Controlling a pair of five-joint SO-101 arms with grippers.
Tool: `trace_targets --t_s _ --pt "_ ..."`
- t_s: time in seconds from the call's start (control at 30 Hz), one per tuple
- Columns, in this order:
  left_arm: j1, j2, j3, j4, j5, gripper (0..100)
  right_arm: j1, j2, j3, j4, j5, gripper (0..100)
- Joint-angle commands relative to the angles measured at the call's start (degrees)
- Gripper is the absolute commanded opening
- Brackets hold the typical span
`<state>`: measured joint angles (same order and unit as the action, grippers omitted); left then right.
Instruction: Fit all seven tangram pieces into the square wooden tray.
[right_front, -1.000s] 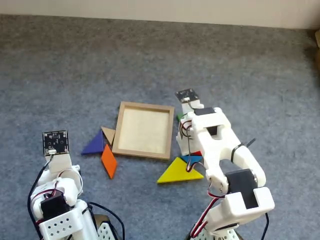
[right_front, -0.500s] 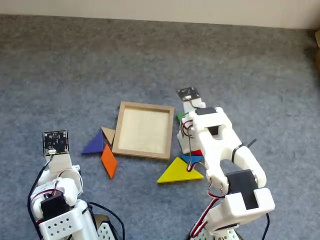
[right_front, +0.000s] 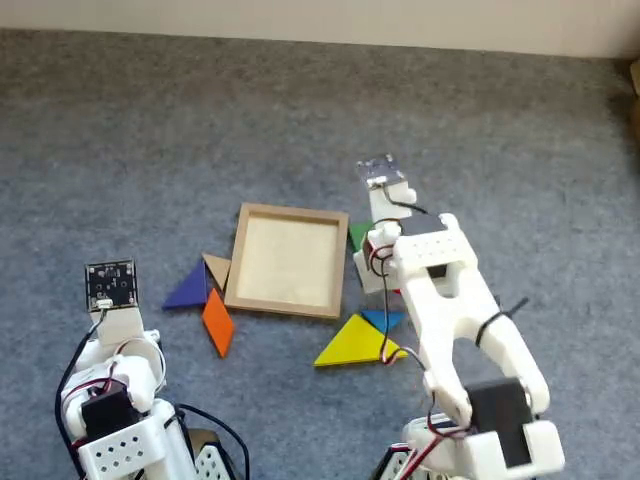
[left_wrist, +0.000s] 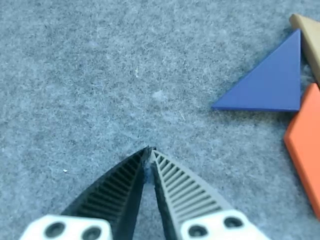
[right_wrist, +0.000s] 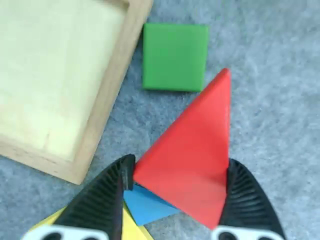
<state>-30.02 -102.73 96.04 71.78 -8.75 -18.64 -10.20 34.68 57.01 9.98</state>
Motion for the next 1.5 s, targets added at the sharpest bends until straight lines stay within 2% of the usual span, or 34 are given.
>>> trace_targets --t_s 0.0,0.1,0.2,0.5,0.7,0.87,1.07,1.27,1.47 --pt "0.7 -1.8 1.1 0.2 0.5 1 -0.7 -5.8 -0.5 -0.5 0.2 13.4" --pt "0.7 -1.8 1.1 0.2 0.5 1 -0.7 -6.9 -0.5 -0.5 -0.1 13.4" --pt "0.7 -1.8 1.1 0.2 0.5 1 -1.2 -7.3 -0.7 -0.6 -4.5 13.4" --pt "0.6 -1.8 1.1 0.2 0.5 1 -11.6 -6.7 -11.7 3.9 -13.8 13.4" --pt "0.6 -1.8 1.1 0.2 0.5 1 -17.9 -6.6 -15.9 1.4 -19.9 13.4" --pt "0.6 -1.8 1.1 0.2 0.5 1 -18.3 -6.5 -15.2 -8.1 -25.4 13.4" --pt "0.6 -1.8 1.1 0.2 0.5 1 -18.4 0.4 -10.7 -13.9 -33.6 13.4" --pt "0.6 -1.8 1.1 0.2 0.5 1 -18.4 9.9 -12.4 -14.4 -37.9 13.4" --pt "0.6 -1.8 1.1 0.2 0.5 1 -18.4 12.2 -13.1 -14.4 -38.1 13.4"
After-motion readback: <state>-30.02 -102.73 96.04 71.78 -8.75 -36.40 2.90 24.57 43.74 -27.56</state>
